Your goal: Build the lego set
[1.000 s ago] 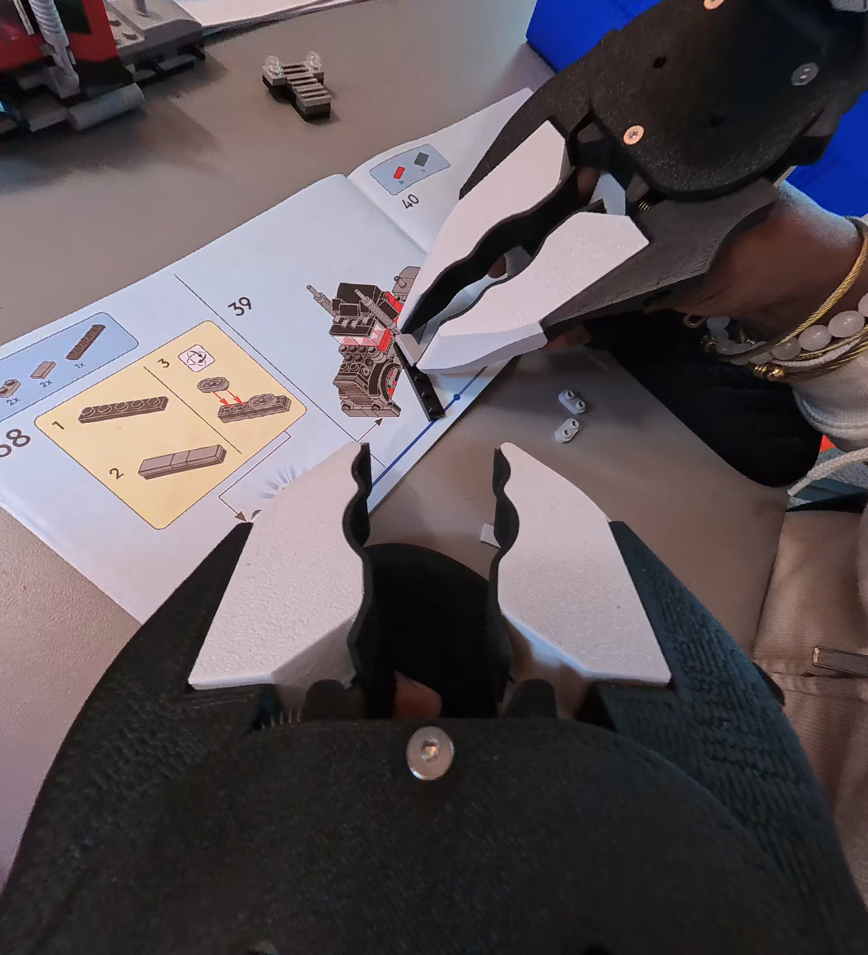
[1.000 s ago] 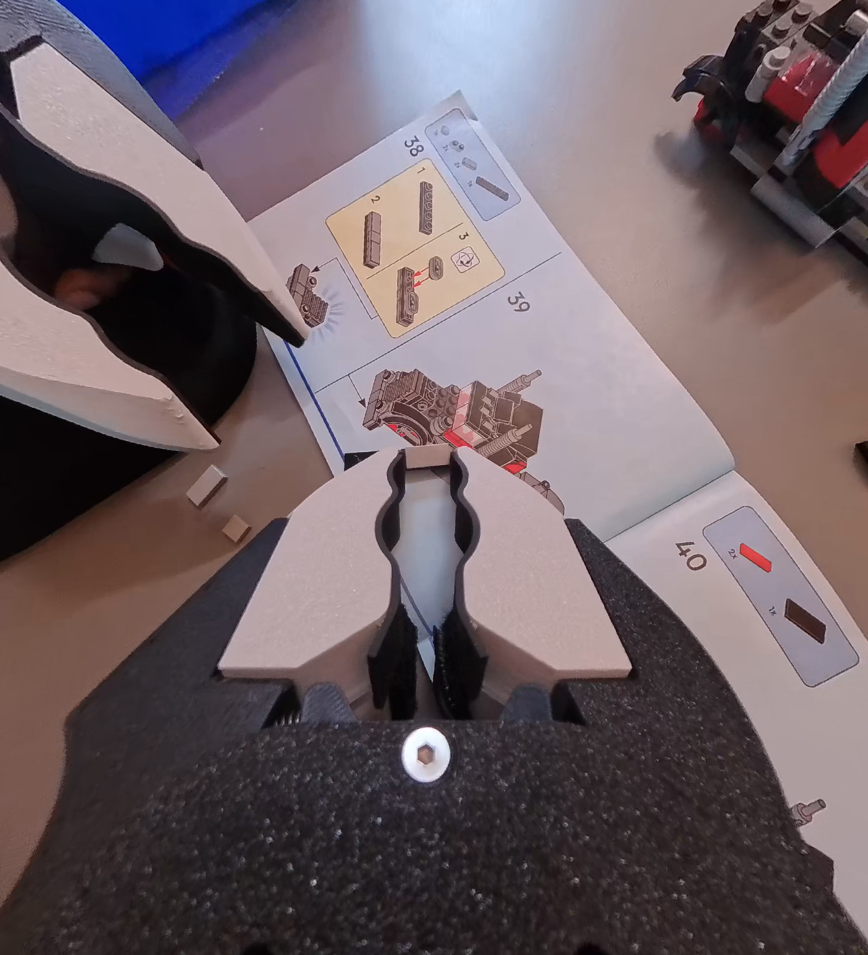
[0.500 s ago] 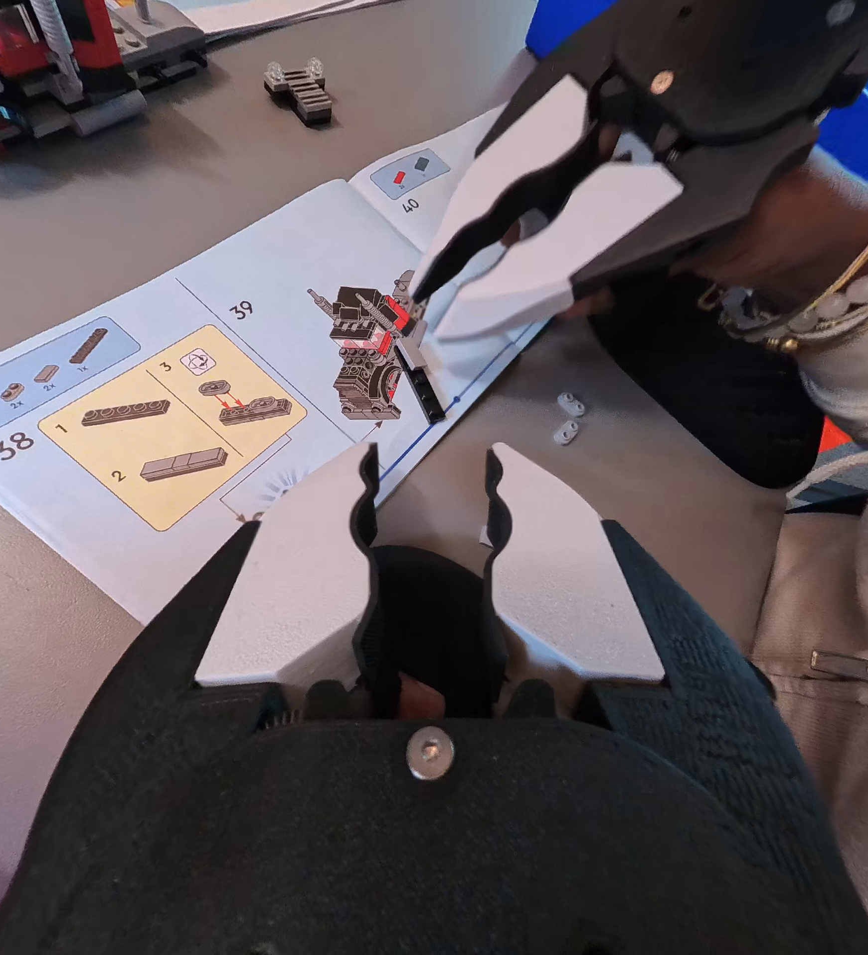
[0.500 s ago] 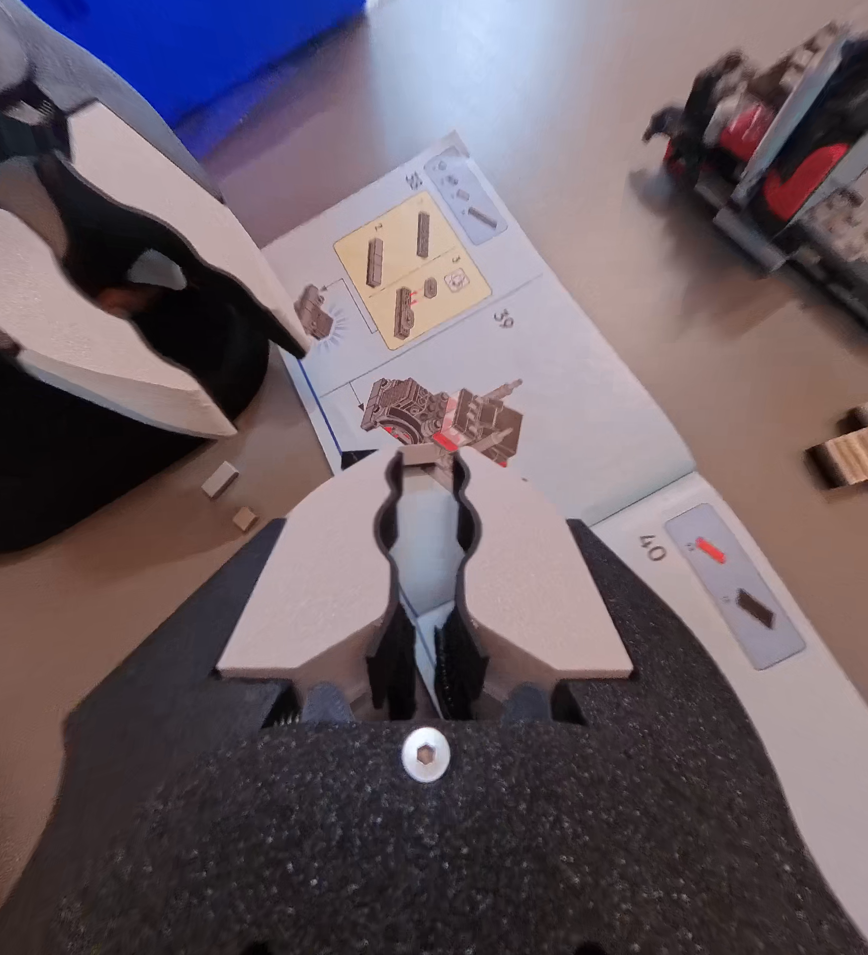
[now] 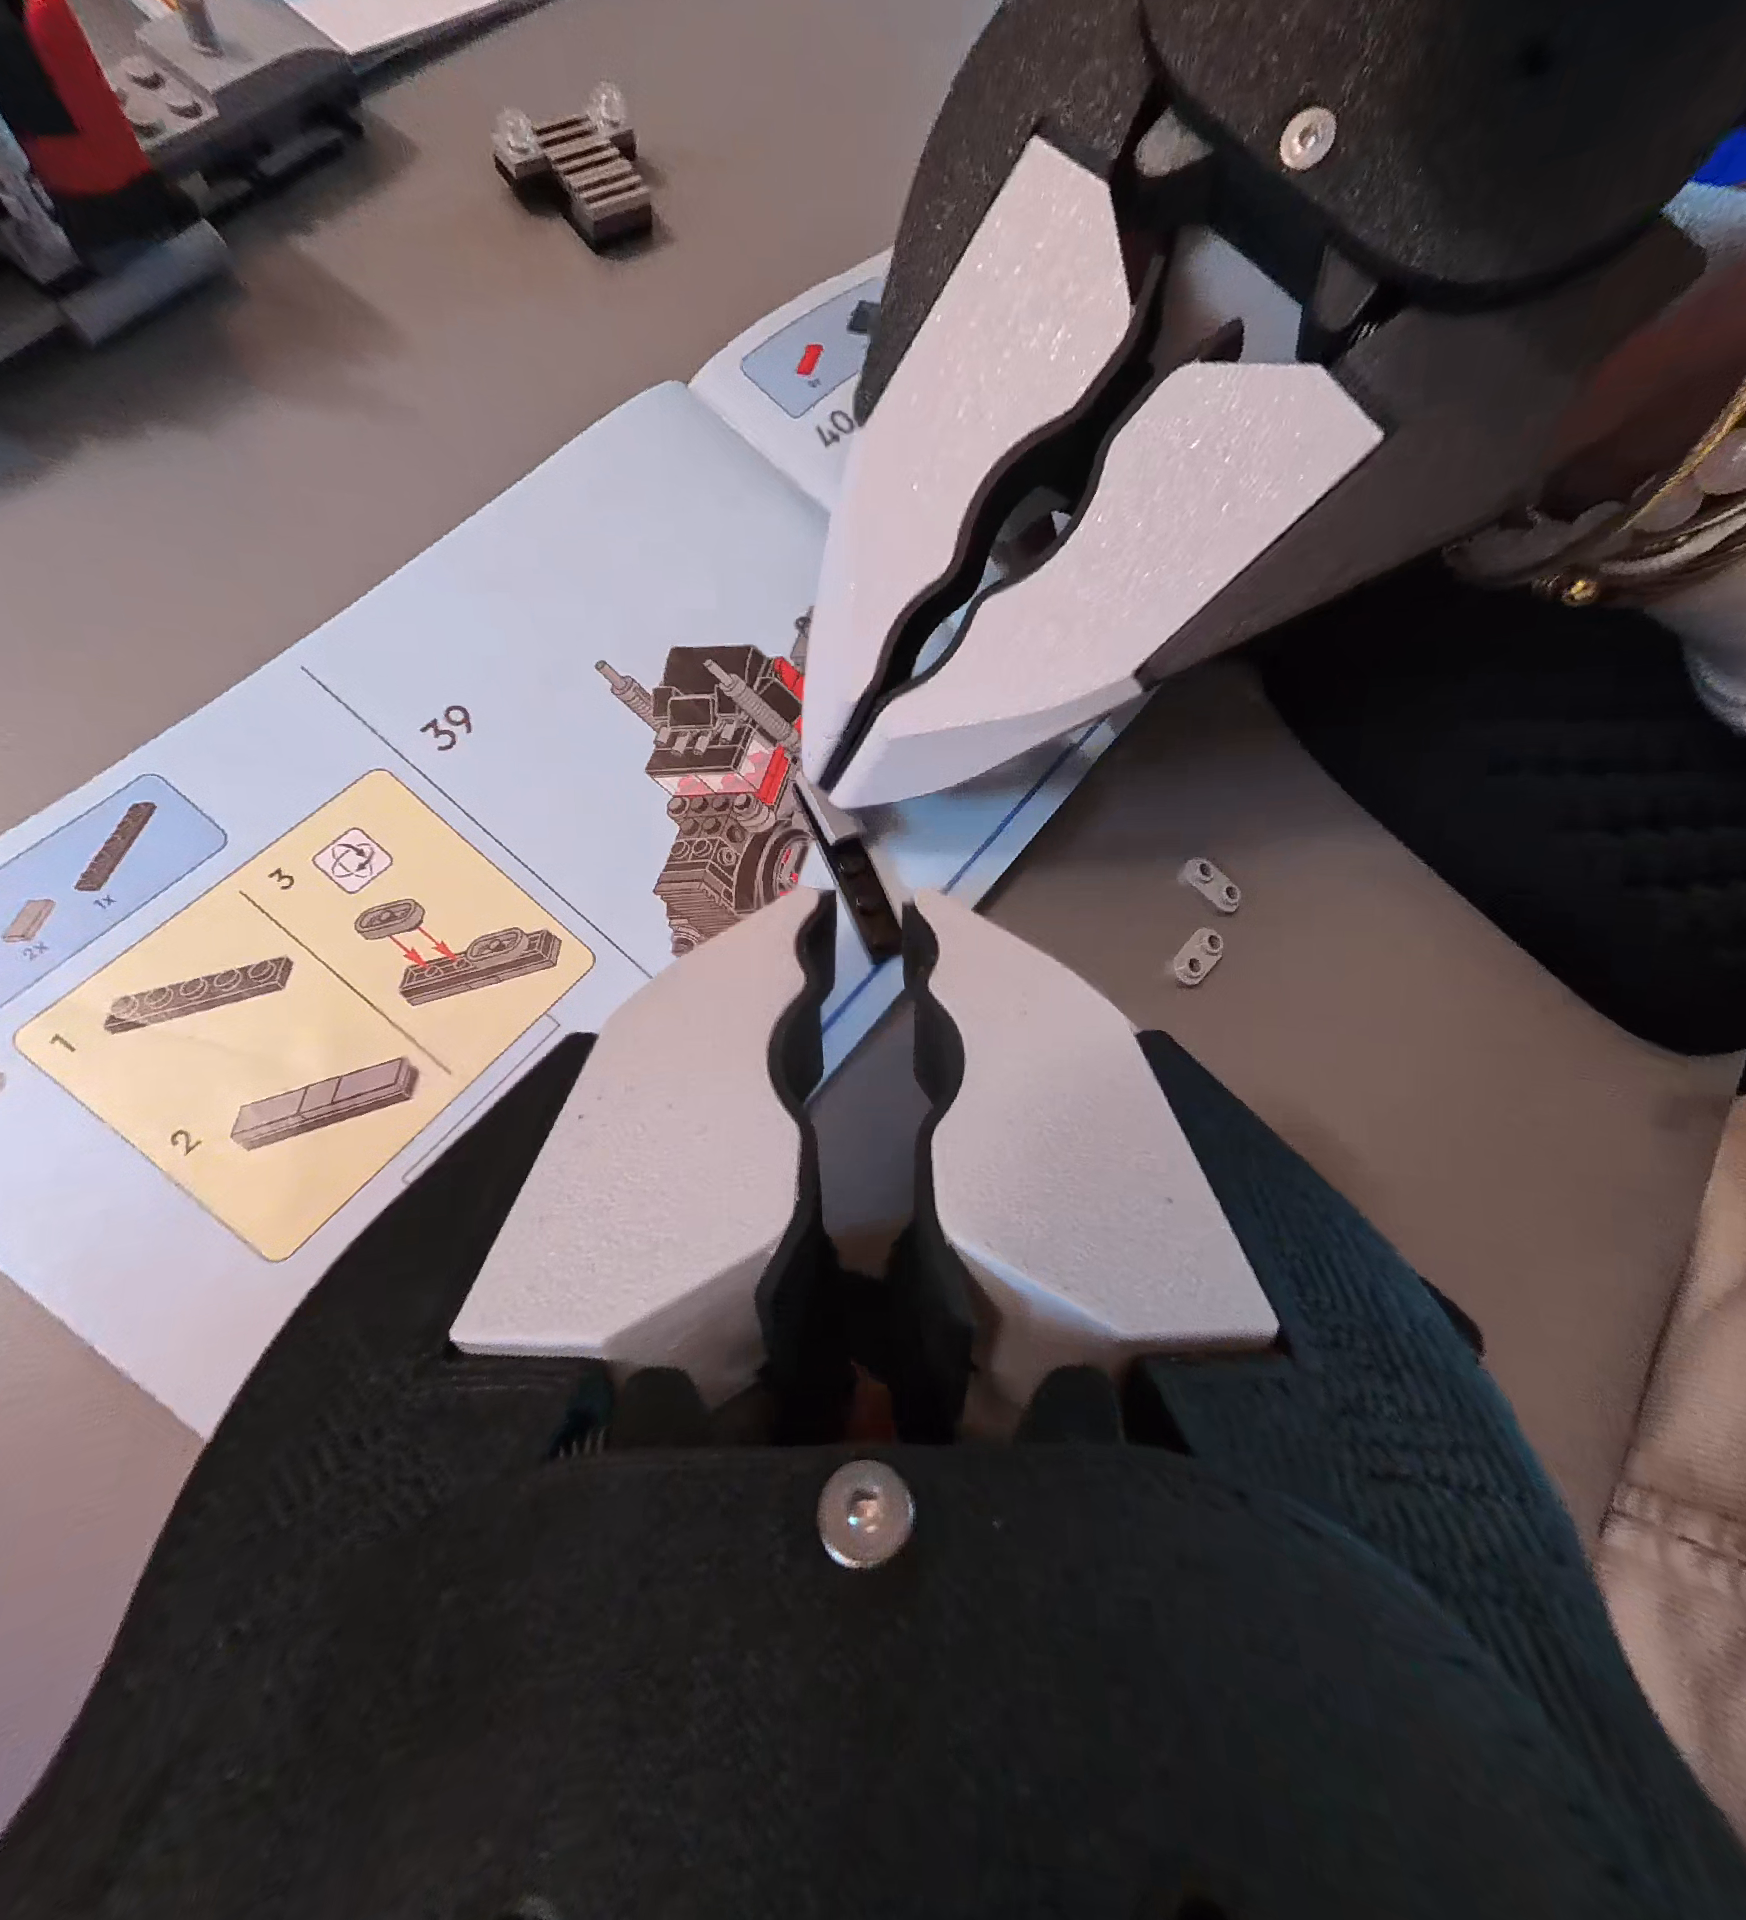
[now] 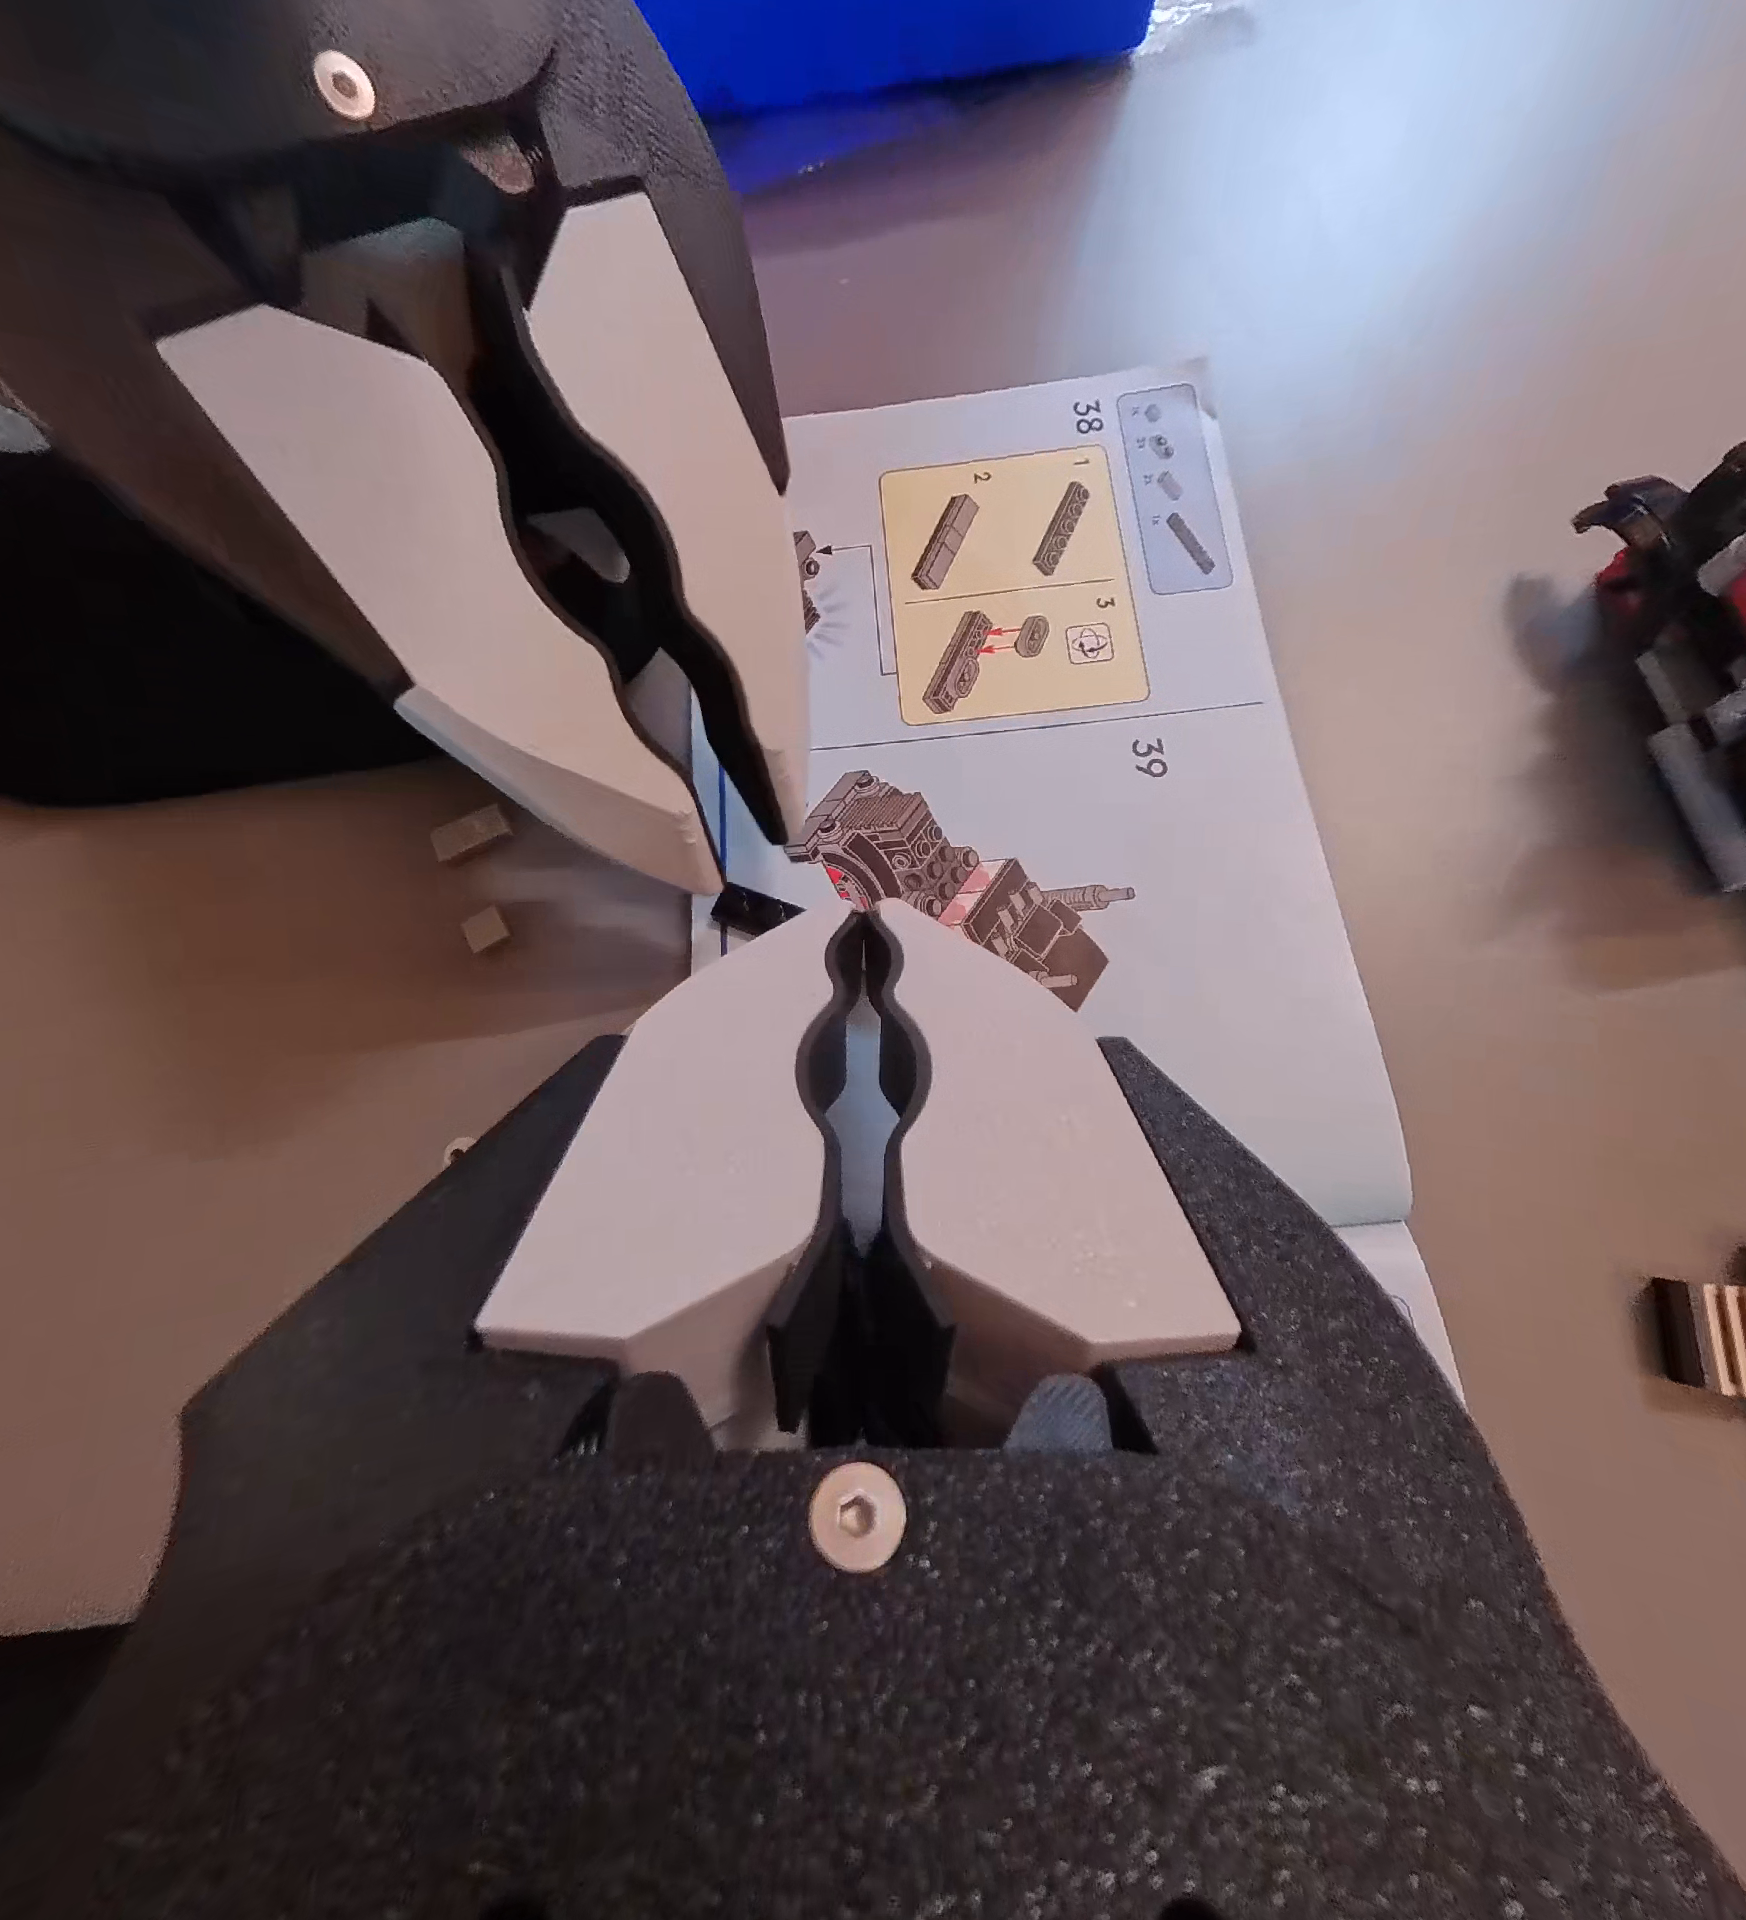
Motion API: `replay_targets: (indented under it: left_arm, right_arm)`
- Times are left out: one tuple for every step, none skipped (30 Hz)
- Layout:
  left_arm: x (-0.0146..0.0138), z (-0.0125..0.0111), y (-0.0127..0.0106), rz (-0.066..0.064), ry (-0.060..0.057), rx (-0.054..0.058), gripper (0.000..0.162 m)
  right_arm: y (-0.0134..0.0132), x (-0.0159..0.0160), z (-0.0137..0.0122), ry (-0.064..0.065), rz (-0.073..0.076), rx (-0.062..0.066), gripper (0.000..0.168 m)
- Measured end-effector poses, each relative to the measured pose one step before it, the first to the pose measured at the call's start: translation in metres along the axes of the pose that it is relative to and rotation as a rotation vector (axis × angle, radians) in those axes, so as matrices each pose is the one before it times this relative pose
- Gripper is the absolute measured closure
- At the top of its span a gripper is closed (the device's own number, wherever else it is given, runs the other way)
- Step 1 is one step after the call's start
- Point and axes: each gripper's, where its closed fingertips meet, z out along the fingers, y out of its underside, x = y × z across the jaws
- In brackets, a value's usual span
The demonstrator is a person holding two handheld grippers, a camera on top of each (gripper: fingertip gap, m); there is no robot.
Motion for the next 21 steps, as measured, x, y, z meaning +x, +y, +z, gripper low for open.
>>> replay_targets:
  left_arm:
    - [0.00096,0.00144,0.00162,0.0074,0.0035,-0.0123,0.15]
    - [0.00049,0.00156,0.0015,0.0066,0.0002,-0.0133,0.151]
    - [0.00046,0.00156,0.00162,0.0054,0.0005,-0.0145,0.152]
    - [0.0005,0.00148,0.00167,0.0038,0.002,-0.0139,0.152]
    - [0.00018,0.00122,0.00147,0.001,0.0015,-0.0115,0.153]
    - [0.0,0.00094,0.00115,-0.0015,0.0023,-0.0092,0.153]
    - [0.00009,0.00067,0.00079,-0.0026,0.0034,-0.0067,0.154]
    - [0.00009,0.00037,0.00036,-0.0024,0.0036,-0.0042,0.154]
    - [0.00006,0.00025,0.00032,-0.0021,0.0029,-0.0032,0.154]
    - [-0.00006,0.00036,0.00038,-0.0017,0.0016,-0.0033,0.155]
    - [-0.00019,0.00031,0.00032,-0.0014,-0.0004,-0.0028,0.155]
    - [-0.00019,0.0003,0.00025,-0.0007,-0.0018,-0.0024,0.155]
    - [-0.00008,0.00018,0.00022,0.0005,-0.0011,-0.0015,0.155]
    - [0.0,0.00014,0.00002,0.0003,0.0,-0.0003,0.155]
    - [-0.00006,0.00004,0.00002,-0.0009,0.0009,-0.0001,0.156]
    - [0.00002,0.00002,0.0,-0.0021,0.0016,0.0002,0.156]
    - [-0.00004,0.00003,0.00009,-0.0024,0.0018,0.0,0.155]
    - [-0.00002,-0.00001,0.00004,-0.002,0.0013,-0.0001,0.155]
    - [0.00001,0.00013,0.0001,-0.0011,0.0009,-0.0003,0.155]
    - [0.00001,0.00006,0.00005,-0.0006,0.0009,-0.0004,0.155]
    - [0.00007,0.00008,0.00001,-0.0009,0.0012,-0.0001,0.155]
  right_arm:
    - [0.00089,-0.0001,0.00079,0.0002,-0.0035,-0.0031,0.168]
    - [0.0012,0.00014,0.00061,0.002,-0.0034,-0.0055,0.168]
    - [0.00122,-0.00005,0.00046,0.0014,-0.0046,-0.0055,0.168]
    - [0.00102,-0.00003,0.00058,0.0008,-0.0041,-0.0043,0.168]
    - [0.00109,0.00036,0.00052,0.0034,-0.0018,-0.005,0.168]
    - [0.00079,0.00033,0.00061,0.003,-0.0018,-0.0037,0.168]
    - [-0.00036,0.0,0.00032,0.0014,-0.0006,0.0034,0.168]
    - [-0.00018,0.00004,0.00036,0.0007,0.0004,0.0018,0.168]
    - [-0.00009,-0.00013,0.00021,-0.0003,0.0008,0.0006,0.168]
    - [0.00047,-0.00008,0.00042,0.0,0.0014,-0.0048,0.168]
    - [0.0,-0.00004,0.00001,0.0014,-0.0014,-0.0019,0.168]
    - [0.00004,-0.00003,0.00002,0.0016,-0.0054,-0.0023,0.168]
    - [0.0,-0.00015,-0.00004,0.0007,-0.0054,-0.0009,0.168]
    - [0.00013,-0.00002,0.00019,0.0007,-0.0059,0.0001,0.168]
    - [0.00001,-0.00017,0.00016,0.0016,-0.0091,0.0027,0.168]
    - [-0.00004,-0.00013,-0.00008,0.0004,-0.0132,0.0044,0.168]
    - [0.00004,-0.00025,-0.00013,-0.0016,-0.0127,0.0076,0.168]
    - [0.00001,-0.00039,-0.00006,-0.0052,-0.0045,0.0125,0.168]
    - [0.00012,-0.00083,-0.00015,-0.0099,0.0002,0.0152,0.168]
    - [0.00043,-0.00047,-0.0007,-0.0078,-0.0021,0.0131,0.168]
    - [0.00058,-0.00047,-0.00082,-0.0047,-0.0027,0.0084,0.168]
